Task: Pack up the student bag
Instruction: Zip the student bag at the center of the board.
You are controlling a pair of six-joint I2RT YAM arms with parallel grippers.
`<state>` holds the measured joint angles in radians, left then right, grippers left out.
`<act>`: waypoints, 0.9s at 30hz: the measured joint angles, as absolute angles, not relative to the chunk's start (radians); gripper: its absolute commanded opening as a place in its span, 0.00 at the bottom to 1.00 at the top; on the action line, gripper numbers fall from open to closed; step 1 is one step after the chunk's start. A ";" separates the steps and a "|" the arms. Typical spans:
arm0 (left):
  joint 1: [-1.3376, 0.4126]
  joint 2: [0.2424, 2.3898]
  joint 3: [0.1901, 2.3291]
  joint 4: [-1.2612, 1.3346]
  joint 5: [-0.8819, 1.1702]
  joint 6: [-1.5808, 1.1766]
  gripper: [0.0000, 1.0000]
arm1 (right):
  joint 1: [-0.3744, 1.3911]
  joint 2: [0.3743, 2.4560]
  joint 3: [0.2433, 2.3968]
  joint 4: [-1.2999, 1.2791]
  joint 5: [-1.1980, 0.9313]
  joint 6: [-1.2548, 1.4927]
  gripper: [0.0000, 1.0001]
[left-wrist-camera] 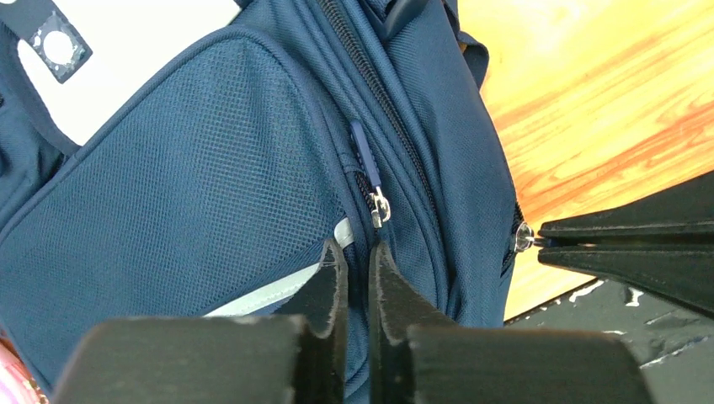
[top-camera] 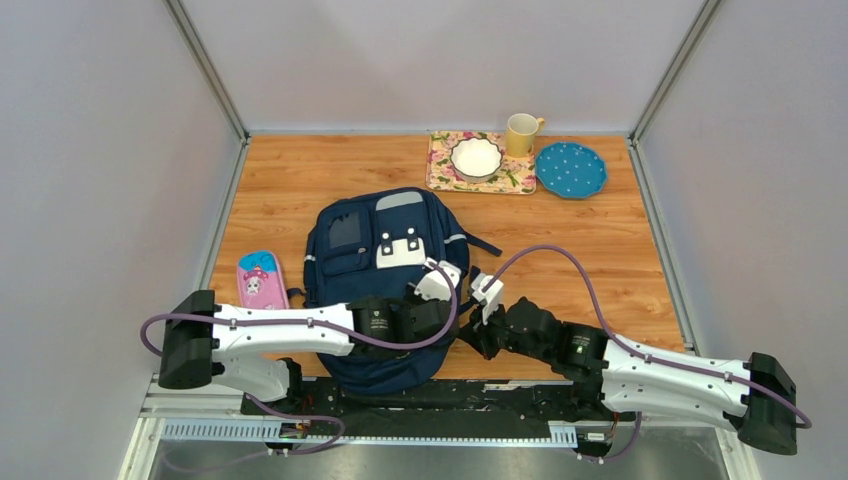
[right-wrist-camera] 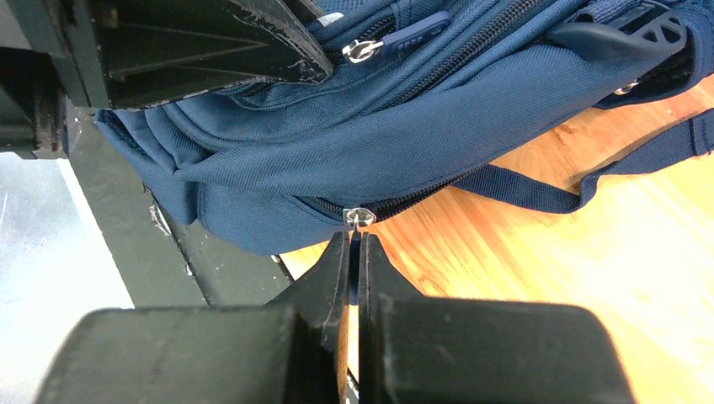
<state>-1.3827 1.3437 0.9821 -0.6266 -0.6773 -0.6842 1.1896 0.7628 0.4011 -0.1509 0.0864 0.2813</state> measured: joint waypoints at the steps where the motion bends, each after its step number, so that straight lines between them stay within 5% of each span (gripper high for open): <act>1: -1.381 1.344 0.976 -0.618 -0.672 -0.679 0.00 | 1.190 0.762 0.399 -0.149 0.086 0.282 0.00; 27: -1.352 0.848 0.688 -0.471 -0.411 -0.258 0.00 | 1.184 0.792 0.373 -0.084 0.160 0.260 0.00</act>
<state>-1.3521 0.8478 0.6880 -0.4709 -0.4107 -0.2584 1.1835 0.7921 0.3729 -0.0845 0.1604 0.2604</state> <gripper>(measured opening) 0.038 0.021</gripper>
